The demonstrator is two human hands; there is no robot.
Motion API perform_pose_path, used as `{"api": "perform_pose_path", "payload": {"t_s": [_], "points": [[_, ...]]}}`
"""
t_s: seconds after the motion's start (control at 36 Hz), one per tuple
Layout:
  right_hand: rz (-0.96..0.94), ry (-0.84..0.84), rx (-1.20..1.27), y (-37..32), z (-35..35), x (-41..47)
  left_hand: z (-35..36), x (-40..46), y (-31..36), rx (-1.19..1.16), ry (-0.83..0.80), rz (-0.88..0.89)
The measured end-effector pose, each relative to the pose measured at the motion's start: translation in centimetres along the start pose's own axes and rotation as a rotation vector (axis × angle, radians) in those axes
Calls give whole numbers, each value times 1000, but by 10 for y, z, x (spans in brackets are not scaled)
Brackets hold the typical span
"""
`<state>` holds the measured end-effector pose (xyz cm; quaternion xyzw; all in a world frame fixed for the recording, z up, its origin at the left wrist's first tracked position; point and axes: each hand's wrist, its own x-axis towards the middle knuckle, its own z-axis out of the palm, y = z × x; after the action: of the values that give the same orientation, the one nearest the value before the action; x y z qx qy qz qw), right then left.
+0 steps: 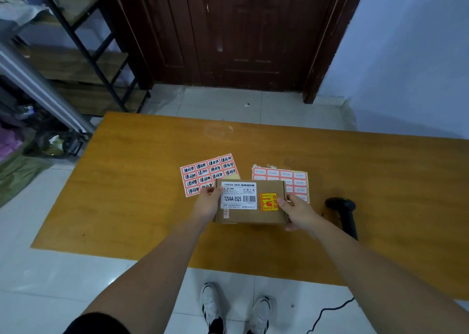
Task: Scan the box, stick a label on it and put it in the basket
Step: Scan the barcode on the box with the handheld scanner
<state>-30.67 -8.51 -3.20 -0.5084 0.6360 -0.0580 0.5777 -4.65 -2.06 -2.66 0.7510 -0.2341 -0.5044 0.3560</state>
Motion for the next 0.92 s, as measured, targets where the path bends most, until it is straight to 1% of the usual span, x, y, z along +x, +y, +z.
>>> {"api": "perform_pose_path", "payload": {"t_s": [0.06,0.11,0.17,0.31,0.44,0.58,0.69,0.72,0.86,0.92], "points": [[41,5,-1,11,5,3,7,1,-12,61,6,-3],[58,5,-71,22,10,6,11,2,-23,106,5,-12],[50,17,-190,31,13,9,14,3,-33,140,-2,-8],[54,84,-323,49,21,18,23,9,-51,240,-4,-5],[12,156,-419,57,28,28,27,16,-59,317,34,11],[0,182,-470,64,33,33,30,19,-63,336,45,4],[-61,159,-464,66,24,24,29,21,-64,367,57,5],[-78,191,-485,64,18,20,29,21,-65,376,55,-5],[-168,503,-515,63,-41,0,24,24,-71,432,40,-12],[-162,605,-557,69,-68,-7,22,26,-75,451,25,-14]]}}
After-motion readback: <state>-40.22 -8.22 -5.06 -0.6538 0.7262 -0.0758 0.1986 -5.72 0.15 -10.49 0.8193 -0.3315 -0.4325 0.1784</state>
